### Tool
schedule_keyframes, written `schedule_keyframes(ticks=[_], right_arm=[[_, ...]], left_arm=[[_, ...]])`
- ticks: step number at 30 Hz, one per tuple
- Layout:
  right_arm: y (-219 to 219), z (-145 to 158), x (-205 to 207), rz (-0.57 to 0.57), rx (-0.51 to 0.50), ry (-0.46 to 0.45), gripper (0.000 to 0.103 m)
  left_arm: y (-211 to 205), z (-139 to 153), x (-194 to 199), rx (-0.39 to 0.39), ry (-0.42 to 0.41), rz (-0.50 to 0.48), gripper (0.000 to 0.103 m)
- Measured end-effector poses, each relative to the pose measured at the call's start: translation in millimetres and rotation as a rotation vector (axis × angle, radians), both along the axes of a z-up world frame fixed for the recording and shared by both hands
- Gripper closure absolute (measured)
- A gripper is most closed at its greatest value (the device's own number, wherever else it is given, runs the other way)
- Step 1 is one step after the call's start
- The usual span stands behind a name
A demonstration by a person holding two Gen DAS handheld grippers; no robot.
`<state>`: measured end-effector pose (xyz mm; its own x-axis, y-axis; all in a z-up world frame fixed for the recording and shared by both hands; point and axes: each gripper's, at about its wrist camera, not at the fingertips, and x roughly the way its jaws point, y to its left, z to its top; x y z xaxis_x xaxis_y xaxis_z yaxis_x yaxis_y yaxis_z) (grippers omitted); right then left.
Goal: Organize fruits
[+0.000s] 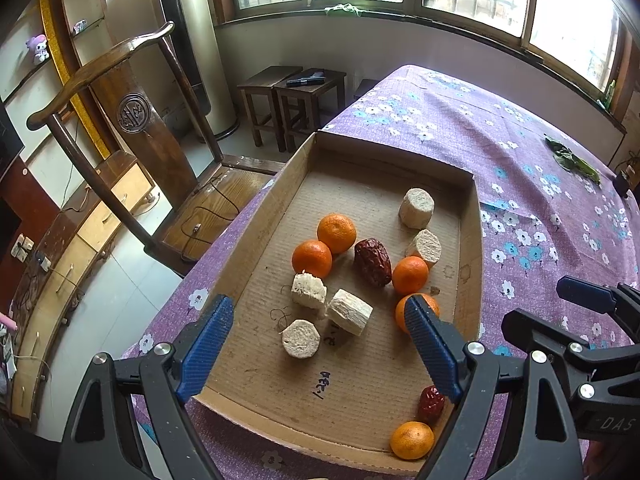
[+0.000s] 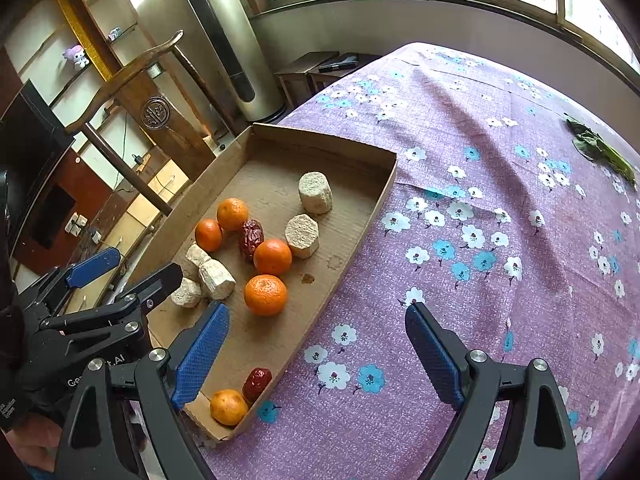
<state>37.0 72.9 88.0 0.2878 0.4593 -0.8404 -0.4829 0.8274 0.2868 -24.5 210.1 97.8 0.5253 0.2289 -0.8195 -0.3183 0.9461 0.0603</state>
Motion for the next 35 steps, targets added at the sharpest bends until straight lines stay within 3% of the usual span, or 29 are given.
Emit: schedule_keyframes(ticks=[28,35], right_arm=[[-0.2,-7.7,-2.6,0.008,-0.008,0.022,0.01],[-30.7,-10.9,1.1,-0.064,0.007,0.016,0.01]], left_arm=[[-0.2,-3.7,0.8,0.011,0.006,-0.002,0.016],[-26.0,-1.2,9.5,0.018,-0.001,-0.071,0.016]])
